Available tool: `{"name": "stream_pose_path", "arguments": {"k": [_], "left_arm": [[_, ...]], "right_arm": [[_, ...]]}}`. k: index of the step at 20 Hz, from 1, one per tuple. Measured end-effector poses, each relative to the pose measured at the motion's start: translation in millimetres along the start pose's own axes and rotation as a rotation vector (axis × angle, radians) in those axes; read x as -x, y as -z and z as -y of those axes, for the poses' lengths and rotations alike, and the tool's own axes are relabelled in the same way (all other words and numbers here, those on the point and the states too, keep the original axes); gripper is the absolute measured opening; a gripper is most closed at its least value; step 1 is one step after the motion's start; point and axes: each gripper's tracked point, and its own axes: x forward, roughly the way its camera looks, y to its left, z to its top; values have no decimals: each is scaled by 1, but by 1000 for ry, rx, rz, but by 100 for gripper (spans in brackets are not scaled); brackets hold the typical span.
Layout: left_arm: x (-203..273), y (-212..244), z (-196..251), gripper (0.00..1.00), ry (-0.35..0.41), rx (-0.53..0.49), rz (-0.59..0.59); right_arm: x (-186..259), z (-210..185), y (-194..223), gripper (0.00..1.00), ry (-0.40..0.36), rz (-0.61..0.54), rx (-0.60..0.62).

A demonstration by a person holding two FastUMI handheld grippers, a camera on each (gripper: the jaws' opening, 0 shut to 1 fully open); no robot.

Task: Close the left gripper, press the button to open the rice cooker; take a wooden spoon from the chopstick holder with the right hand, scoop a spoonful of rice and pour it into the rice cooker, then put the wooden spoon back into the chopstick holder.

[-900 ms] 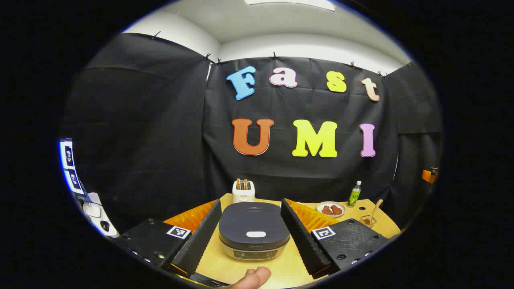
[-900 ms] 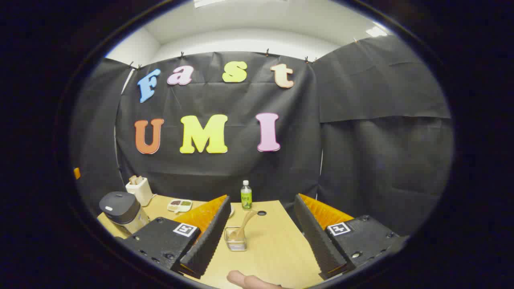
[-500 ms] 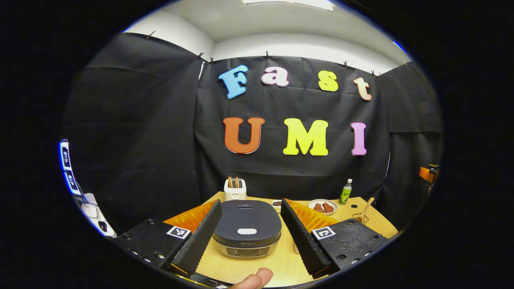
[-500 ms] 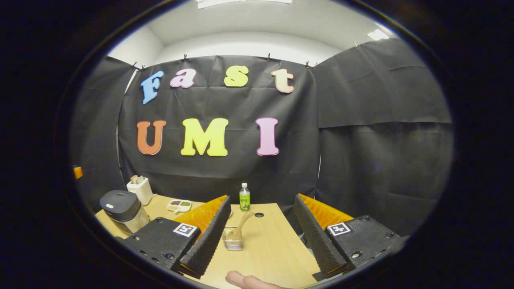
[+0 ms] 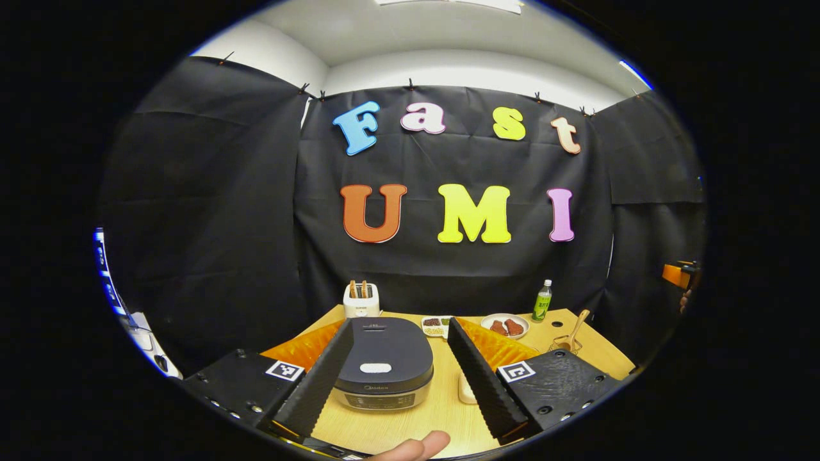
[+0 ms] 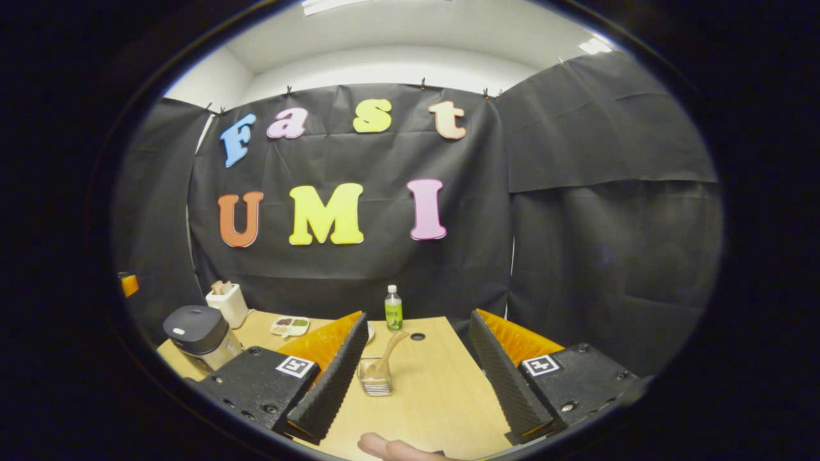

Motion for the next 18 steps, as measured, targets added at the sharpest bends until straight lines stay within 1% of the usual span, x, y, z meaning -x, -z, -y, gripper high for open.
{"name": "stream_pose_path", "arguments": {"k": [3, 4, 5, 6, 7, 8, 9, 10, 11, 12, 13, 14, 15, 17, 18], "left_arm": [[-12, 10, -6, 95, -27, 2, -23], [-17, 14, -3, 80, -13, 4, -33], [-23, 14, 0, 71, 5, 5, -29], [-29, 18, -4, 50, -5, -2, -38], [-35, 25, -9, 39, -20, -22, -48], [-41, 32, -12, 30, -29, -43, -62], [-46, 35, -18, 24, -47, -51, -68], [-56, 43, -20, 18, -52, -47, -89], [-61, 54, -15, 17, -31, -15, -126], [-63, 67, -8, 0, -4, 24, -171], [-68, 80, -7, 0, 4, 46, -213], [-74, 88, -11, 0, -7, 38, -240], [-79, 97, -18, 0, -21, 20, -266], [-87, 112, -25, 0, -40, 5, -318], [-91, 117, -28, 0, -49, 5, -337]], "right_arm": [[-4, 6, 16, 100, 5, -21, 4], [-6, 7, 20, 100, 7, -27, 3], [-8, 8, 22, 100, 5, -32, 4], [-8, 7, 25, 94, 3, -34, 7], [-9, 7, 25, 94, -1, -33, 10], [-10, 5, 25, 94, -3, -26, 15], [-9, 4, 26, 100, -7, -24, 24], [-9, 2, 30, 94, -11, -23, 35], [-8, -1, 33, 94, -16, -25, 43], [-7, -4, 36, 94, -22, -27, 51], [-7, -6, 38, 94, -27, -27, 60], [-8, -6, 41, 100, -29, -27, 69], [-9, -7, 43, 94, -29, -29, 77], [-8, -8, 49, 94, -34, -35, 84], [-10, -8, 52, 100, -35, -39, 85]]}}
